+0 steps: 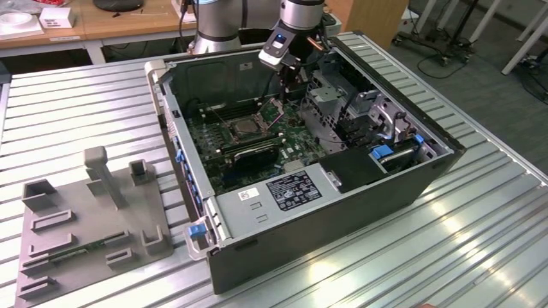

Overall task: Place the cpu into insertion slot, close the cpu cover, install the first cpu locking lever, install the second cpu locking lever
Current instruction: 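Close the cpu cover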

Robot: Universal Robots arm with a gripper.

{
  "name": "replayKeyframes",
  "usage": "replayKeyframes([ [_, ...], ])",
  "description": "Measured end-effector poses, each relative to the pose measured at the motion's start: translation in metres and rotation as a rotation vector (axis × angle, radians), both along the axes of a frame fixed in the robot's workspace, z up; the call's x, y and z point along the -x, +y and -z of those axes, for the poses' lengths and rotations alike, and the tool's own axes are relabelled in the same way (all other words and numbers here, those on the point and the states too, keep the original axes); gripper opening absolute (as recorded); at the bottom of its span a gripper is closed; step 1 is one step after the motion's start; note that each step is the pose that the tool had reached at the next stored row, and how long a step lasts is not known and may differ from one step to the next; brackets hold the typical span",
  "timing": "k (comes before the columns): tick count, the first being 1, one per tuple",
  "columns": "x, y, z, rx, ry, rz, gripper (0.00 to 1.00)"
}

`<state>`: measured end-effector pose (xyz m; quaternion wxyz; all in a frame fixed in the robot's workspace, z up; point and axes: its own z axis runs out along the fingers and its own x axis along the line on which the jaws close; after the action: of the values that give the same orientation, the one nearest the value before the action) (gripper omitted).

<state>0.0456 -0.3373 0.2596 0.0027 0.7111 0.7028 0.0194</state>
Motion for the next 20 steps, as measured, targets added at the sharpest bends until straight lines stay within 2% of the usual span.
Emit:
replayKeyframes([
  [8, 0.0000, 0.0000, 0.0003, -0.0002, -0.0004, 0.000, 0.11],
  [20, 0.0000, 0.0000, 0.0105, -0.0015, -0.0008, 0.000, 0.11],
])
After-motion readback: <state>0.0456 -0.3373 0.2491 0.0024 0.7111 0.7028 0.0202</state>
